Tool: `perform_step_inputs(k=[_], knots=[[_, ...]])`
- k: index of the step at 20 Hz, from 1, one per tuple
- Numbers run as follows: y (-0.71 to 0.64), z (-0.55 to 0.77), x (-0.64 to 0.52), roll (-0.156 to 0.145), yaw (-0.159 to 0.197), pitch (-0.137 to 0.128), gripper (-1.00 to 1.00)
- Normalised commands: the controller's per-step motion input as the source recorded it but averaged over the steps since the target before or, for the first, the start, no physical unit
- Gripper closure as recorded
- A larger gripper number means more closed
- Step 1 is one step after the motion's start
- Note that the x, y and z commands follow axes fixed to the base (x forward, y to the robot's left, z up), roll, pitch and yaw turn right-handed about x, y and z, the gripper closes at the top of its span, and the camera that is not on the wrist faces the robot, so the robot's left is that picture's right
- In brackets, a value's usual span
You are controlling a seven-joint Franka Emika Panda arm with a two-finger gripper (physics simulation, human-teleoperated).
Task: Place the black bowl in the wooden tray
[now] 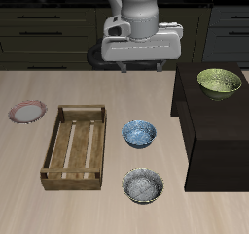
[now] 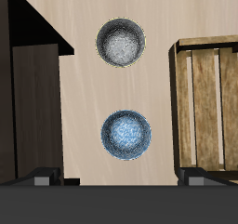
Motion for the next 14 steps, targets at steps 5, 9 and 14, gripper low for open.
perform_step_inputs(k=[5, 9, 14], knots=[[0.04, -0.01, 0.27, -0.024, 0.029, -0.030, -1.00], [-0.03, 0.07, 0.33, -0.019, 0.020, -0.040, -1.00], [-0.01, 0.09, 0.39, -0.019, -0.001, -0.027, -1.00]])
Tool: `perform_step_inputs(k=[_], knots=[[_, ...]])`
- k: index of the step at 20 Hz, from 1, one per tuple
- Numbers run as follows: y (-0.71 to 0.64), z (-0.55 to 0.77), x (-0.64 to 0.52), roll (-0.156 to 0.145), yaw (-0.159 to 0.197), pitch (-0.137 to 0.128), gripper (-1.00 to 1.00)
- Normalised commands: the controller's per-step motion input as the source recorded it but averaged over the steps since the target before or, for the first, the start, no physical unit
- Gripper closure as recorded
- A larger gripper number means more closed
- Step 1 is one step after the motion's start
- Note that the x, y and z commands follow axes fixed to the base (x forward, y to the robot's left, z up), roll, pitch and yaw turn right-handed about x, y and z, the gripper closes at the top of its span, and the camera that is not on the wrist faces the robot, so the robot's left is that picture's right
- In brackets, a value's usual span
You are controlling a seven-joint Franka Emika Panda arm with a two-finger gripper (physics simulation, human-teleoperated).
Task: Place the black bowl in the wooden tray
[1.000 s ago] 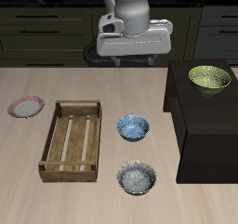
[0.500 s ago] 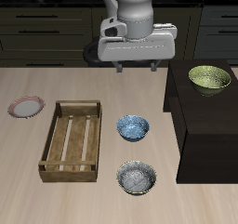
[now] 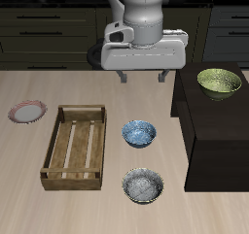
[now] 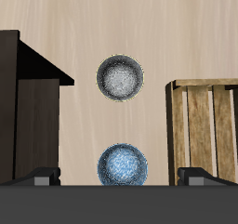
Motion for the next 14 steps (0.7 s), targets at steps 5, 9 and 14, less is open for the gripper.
perform_step_inputs(k=[5, 9, 14], knots=[[-0.08, 0.02, 0.42, -0.075, 0.010, -0.029, -1.00], [-0.04, 0.00, 0.21, -0.021, -0.028, -0.001, -1.00], [0.05, -0.06, 0.20, -0.008, 0.010, -0.011, -1.00]])
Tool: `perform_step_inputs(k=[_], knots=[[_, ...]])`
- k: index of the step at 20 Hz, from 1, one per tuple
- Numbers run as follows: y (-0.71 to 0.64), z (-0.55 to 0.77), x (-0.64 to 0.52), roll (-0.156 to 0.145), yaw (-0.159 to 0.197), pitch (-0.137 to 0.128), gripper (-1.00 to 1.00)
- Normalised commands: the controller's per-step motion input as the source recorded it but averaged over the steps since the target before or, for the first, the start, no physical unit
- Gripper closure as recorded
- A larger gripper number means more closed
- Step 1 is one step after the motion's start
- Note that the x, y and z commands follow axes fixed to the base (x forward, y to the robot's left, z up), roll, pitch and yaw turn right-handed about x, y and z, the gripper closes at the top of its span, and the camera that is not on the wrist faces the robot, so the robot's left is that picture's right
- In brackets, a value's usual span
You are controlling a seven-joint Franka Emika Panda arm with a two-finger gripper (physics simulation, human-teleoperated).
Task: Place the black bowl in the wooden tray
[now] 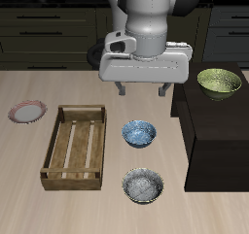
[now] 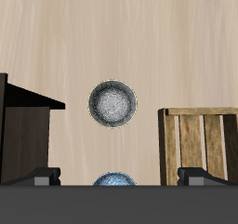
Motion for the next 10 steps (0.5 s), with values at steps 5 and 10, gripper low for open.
perform_step_inputs(k=[5, 10], knots=[[-0.06, 0.10, 0.24, -0.029, 0.011, -0.027, -1.00], [-0.09, 0.07, 0.25, -0.011, 0.027, -0.005, -1.00]])
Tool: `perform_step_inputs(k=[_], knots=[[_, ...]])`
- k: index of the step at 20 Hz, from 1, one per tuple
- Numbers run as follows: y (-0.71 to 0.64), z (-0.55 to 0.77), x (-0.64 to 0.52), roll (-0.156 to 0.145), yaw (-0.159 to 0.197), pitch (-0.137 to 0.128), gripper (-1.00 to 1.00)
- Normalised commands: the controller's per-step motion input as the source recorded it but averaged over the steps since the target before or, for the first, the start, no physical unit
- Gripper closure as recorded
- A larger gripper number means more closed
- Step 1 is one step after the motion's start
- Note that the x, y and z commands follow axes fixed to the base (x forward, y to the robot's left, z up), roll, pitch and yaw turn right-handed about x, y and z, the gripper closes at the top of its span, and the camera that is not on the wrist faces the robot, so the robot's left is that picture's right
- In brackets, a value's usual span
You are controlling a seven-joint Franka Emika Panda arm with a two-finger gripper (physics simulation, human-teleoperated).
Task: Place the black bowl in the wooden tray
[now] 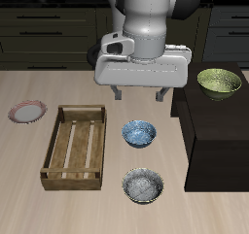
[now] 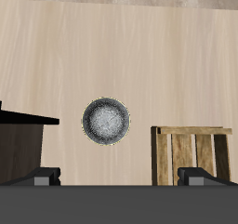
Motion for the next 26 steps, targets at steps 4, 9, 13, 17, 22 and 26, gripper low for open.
perform_step_inputs(k=[4, 9, 13, 17, 22, 26], knots=[[-0.02, 0.03, 0.24, 0.035, 0.031, 0.021, -1.00], [0.04, 0.04, 0.13, 0.042, 0.030, 0.002, -1.00], [0.06, -0.03, 0.15, 0.040, 0.048, 0.007, -1.00], [0.02, -0.15, 0.16, 0.019, 0.006, 0.033, -1.00], [-0.04, 0.03, 0.13, 0.010, 0.040, -0.029, -1.00], [-0.15, 0.05, 0.09, -0.035, -0.059, 0.020, -1.00]])
